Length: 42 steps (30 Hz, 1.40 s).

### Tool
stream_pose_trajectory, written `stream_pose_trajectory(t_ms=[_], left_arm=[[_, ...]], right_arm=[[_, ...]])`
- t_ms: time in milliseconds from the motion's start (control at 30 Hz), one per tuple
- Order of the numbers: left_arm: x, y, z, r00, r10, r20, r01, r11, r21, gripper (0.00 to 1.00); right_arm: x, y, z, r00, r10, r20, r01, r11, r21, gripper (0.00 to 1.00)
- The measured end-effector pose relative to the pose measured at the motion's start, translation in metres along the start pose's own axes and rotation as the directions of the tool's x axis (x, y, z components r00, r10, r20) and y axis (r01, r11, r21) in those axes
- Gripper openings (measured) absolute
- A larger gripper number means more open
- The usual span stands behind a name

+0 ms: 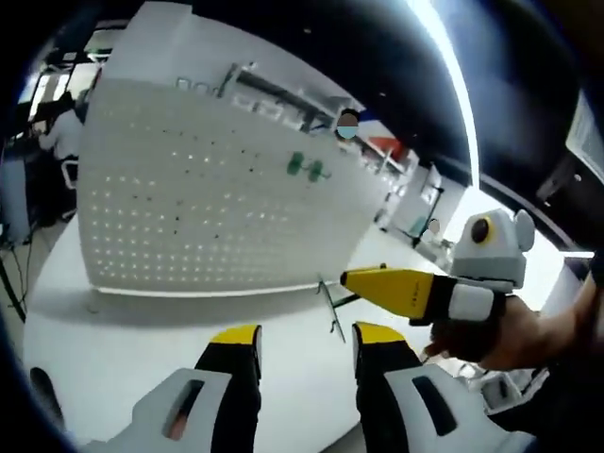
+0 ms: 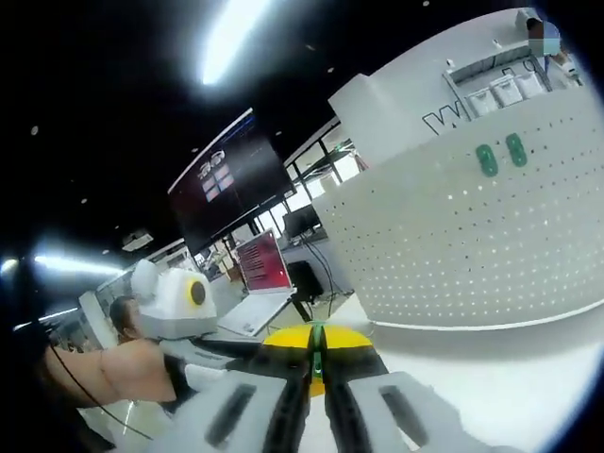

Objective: Insert the hook assembly into the mounting plate slot until the hook locks in place.

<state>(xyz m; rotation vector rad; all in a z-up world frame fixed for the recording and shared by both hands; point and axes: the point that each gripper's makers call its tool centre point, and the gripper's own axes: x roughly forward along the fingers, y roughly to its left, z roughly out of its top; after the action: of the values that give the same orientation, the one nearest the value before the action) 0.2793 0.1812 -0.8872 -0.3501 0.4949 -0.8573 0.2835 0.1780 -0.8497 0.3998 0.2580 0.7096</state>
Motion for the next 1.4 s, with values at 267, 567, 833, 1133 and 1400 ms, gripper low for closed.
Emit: stream_pose_trajectory(t_ms=[267, 567, 833, 1133, 1400], left_arm=[[-0.002, -0.01, 0.002, 0.999, -0.04, 0.009, 0.04, 0.999, -0.011, 0.12], [-0.004, -0.02, 0.005, 0.996, -0.088, 0.028, 0.09, 0.994, -0.056, 0.05], [-0.011, -0.017, 0.004, 0.997, -0.074, 0.033, 0.076, 0.995, -0.065, 0.03], [-0.01, -0.015, -0.004, 0.999, -0.049, 0.0, 0.049, 0.994, -0.097, 0.01], [-0.009, -0.007, 0.003, 1.0, 0.008, 0.002, -0.008, 0.999, -0.034, 0.01]], right_arm=[[-0.002, 0.01, 0.004, 0.999, -0.003, 0.034, 0.003, 1.0, -0.01, 0.0], [-0.008, 0.018, 0.008, 0.999, -0.009, 0.049, 0.014, 0.996, -0.089, 0.0], [-0.006, 0.026, 0.004, 0.999, -0.011, 0.05, 0.018, 0.989, -0.147, 0.0], [-0.008, 0.021, -0.004, 0.999, -0.016, 0.038, 0.021, 0.991, -0.135, 0.01], [-0.02, 0.006, 0.012, 0.998, -0.024, 0.061, 0.025, 1.0, -0.018, 0.14]])
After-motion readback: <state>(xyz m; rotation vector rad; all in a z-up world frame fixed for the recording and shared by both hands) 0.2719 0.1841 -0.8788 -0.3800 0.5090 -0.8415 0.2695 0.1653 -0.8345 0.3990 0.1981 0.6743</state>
